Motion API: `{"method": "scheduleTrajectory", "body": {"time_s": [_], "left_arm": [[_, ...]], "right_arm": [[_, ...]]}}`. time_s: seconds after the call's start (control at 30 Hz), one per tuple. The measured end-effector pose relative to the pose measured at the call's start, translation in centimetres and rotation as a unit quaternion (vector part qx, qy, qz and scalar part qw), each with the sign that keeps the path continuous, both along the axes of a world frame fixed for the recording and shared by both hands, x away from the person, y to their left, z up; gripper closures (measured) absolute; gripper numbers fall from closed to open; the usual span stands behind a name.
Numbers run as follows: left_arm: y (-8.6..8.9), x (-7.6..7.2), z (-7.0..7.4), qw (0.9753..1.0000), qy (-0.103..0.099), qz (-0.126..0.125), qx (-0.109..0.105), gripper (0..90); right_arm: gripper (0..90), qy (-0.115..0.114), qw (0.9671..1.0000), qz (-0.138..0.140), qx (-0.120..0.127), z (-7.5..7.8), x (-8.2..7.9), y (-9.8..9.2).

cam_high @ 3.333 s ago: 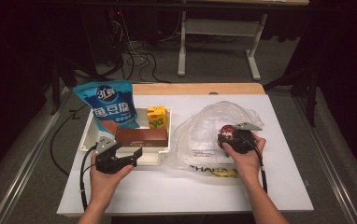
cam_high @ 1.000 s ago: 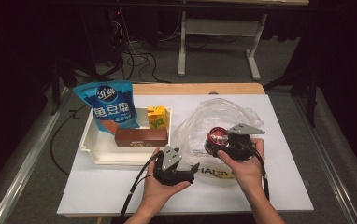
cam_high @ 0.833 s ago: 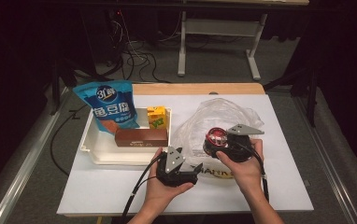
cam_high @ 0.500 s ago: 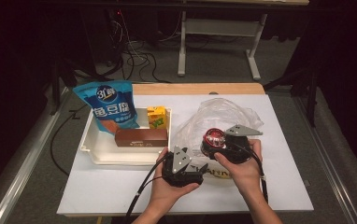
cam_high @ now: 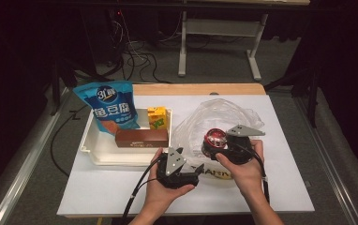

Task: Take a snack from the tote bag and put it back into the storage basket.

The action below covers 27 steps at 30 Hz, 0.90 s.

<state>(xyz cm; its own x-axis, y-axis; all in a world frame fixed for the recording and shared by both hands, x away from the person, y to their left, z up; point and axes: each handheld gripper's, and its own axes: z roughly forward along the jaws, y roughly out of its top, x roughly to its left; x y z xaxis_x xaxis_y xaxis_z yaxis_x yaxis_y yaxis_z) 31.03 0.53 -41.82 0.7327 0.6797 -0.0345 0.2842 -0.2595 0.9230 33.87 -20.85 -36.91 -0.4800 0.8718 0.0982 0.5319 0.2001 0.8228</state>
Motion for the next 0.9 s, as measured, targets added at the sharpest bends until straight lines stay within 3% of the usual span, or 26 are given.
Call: {"method": "scheduleTrajectory", "body": {"time_s": [0.07, 0.1, 0.17, 0.2, 0.23, 0.37, 0.6, 0.7, 0.9], "left_arm": [[-0.5, 0.1, -0.3, 0.9999, 0.013, 0.000, -0.001, 15.2], [-0.7, 0.5, -0.5, 1.0000, 0.004, -0.005, 0.002, 15.2], [-1.1, 0.8, -0.7, 1.0000, 0.007, -0.007, -0.001, 15.2], [-1.3, 0.8, -0.8, 0.9998, 0.021, -0.004, -0.003, 15.2], [-1.5, 1.1, -0.9, 0.9998, 0.016, -0.008, -0.007, 15.2], [-2.1, 1.7, -1.0, 0.9994, 0.031, -0.010, -0.008, 15.3], [-2.9, 2.1, -0.9, 0.9993, 0.031, -0.021, -0.007, 16.6], [-2.9, 2.2, -0.9, 0.9990, 0.027, -0.033, -0.016, 24.8], [-3.0, 2.8, -1.1, 0.9988, 0.022, -0.041, -0.018, 23.1]], "right_arm": [[25.9, 0.000, 1.0000, 0.005, 0.002, 0.0, 0.0, 0.1], [25.9, 0.002, 1.0000, 0.004, 0.001, 0.1, -0.1, 0.3], [25.9, 0.002, 1.0000, 0.009, -0.001, 0.1, -0.1, 0.4], [25.9, 0.002, 0.9999, 0.010, -0.001, 0.1, -0.2, 0.5], [25.9, 0.000, 0.9999, 0.013, -0.005, 0.1, -0.2, 0.5], [25.9, 0.004, 0.9998, 0.017, -0.001, 0.1, -0.4, 0.7], [25.9, 0.006, 0.9996, 0.028, -0.003, 0.0, -0.4, 1.1], [25.9, 0.009, 0.9995, 0.031, -0.004, -0.1, -0.5, 1.4], [25.9, 0.013, 0.9991, 0.039, -0.005, -0.2, -0.5, 1.7]]}}
